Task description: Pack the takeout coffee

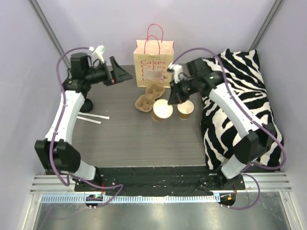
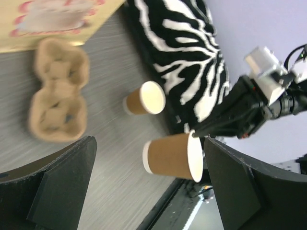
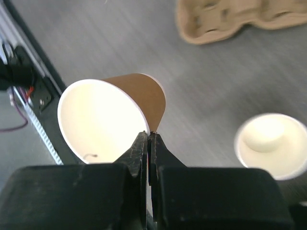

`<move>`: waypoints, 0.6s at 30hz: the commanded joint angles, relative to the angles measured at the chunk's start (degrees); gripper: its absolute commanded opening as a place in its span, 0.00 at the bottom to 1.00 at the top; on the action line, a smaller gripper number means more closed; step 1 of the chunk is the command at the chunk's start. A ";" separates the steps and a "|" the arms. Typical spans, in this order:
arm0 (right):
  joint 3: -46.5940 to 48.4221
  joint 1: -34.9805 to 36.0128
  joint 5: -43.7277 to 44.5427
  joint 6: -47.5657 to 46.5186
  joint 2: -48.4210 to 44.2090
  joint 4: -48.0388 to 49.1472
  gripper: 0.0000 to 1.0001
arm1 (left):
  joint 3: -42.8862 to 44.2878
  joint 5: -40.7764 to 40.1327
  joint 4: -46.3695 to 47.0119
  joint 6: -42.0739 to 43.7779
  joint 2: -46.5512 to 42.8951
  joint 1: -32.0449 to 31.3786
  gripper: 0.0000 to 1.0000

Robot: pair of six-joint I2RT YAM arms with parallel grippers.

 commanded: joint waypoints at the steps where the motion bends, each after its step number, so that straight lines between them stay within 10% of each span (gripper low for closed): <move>1: -2.59 6.82 6.63 -1.90 0.65 4.23 0.01 | -6.67 0.99 -5.67 7.61 -8.98 6.21 1.00; 18: -6.20 17.90 13.50 -3.57 13.66 11.35 0.09 | -14.94 -8.24 -13.94 21.06 -20.68 14.41 1.00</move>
